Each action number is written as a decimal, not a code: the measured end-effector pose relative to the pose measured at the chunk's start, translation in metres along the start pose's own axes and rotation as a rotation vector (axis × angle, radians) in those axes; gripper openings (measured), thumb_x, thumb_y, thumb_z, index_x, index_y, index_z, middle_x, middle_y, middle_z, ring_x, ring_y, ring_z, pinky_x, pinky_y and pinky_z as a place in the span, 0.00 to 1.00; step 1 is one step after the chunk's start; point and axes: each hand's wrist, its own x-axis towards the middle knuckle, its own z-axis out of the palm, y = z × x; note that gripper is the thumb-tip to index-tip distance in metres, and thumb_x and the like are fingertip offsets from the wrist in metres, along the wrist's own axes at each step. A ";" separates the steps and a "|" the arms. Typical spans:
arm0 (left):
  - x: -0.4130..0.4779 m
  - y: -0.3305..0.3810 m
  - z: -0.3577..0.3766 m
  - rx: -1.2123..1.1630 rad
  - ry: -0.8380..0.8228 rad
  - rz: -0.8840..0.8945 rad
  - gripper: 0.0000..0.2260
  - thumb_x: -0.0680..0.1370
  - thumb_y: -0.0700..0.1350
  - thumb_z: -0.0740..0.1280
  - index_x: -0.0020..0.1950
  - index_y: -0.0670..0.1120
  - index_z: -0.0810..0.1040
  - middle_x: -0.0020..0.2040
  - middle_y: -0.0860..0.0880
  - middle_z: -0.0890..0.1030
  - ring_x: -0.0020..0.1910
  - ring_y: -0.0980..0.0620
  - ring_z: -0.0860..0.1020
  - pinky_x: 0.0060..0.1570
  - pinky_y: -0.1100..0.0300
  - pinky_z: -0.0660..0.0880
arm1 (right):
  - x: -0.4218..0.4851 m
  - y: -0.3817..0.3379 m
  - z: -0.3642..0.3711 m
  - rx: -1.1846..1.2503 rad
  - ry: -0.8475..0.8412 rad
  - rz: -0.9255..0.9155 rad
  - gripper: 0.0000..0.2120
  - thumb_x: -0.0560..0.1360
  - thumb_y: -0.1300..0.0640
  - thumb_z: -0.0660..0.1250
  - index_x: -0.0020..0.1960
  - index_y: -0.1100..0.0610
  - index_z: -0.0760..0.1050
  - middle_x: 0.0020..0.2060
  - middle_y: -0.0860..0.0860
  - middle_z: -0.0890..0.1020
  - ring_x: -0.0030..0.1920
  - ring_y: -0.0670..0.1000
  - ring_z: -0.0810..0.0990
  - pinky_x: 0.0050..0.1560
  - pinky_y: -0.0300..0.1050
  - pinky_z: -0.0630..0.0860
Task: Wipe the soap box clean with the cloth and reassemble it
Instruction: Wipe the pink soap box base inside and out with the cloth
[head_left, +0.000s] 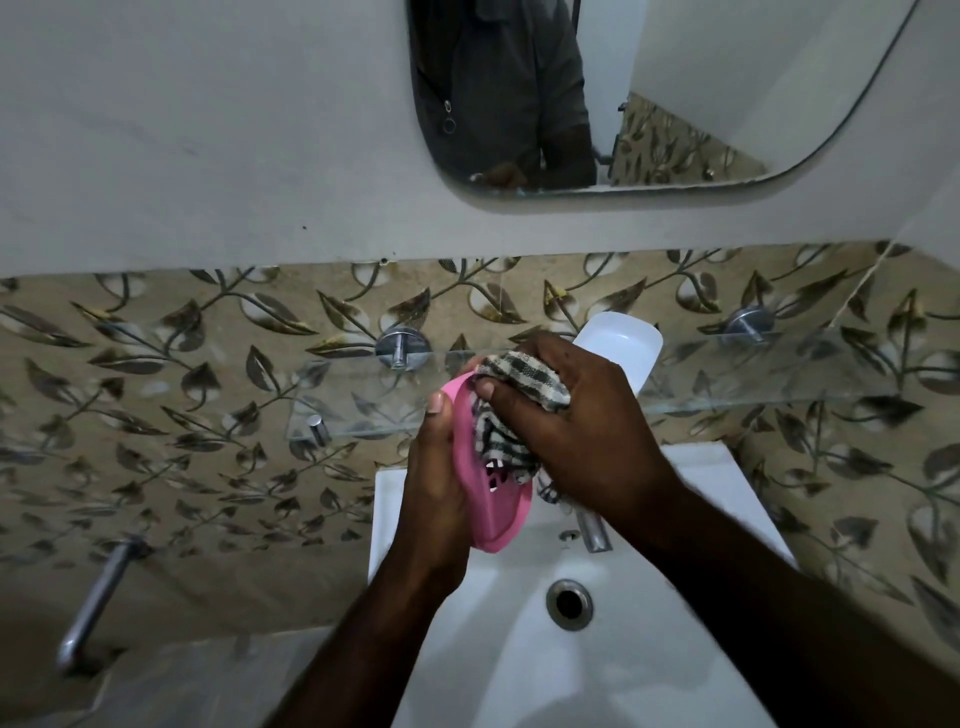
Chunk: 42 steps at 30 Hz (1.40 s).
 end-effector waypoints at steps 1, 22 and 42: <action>0.000 0.001 -0.001 -0.002 -0.001 0.009 0.28 0.77 0.63 0.55 0.70 0.48 0.72 0.65 0.43 0.78 0.65 0.45 0.76 0.67 0.42 0.69 | 0.002 0.005 0.000 -0.013 0.015 0.025 0.06 0.75 0.51 0.72 0.44 0.52 0.77 0.35 0.43 0.82 0.38 0.41 0.81 0.40 0.42 0.78; 0.008 0.003 -0.020 -0.440 -0.021 -0.238 0.28 0.73 0.61 0.57 0.61 0.43 0.80 0.54 0.39 0.82 0.49 0.41 0.79 0.58 0.42 0.71 | -0.007 0.015 -0.038 0.108 -0.093 0.105 0.09 0.70 0.64 0.76 0.43 0.52 0.81 0.37 0.50 0.84 0.39 0.47 0.83 0.43 0.44 0.80; 0.007 -0.006 -0.022 -0.312 0.078 -0.242 0.31 0.72 0.65 0.57 0.60 0.43 0.80 0.54 0.39 0.83 0.51 0.42 0.81 0.54 0.45 0.77 | -0.034 0.024 -0.009 -0.198 -0.354 -0.097 0.11 0.67 0.60 0.75 0.37 0.45 0.80 0.31 0.39 0.79 0.33 0.41 0.79 0.34 0.41 0.77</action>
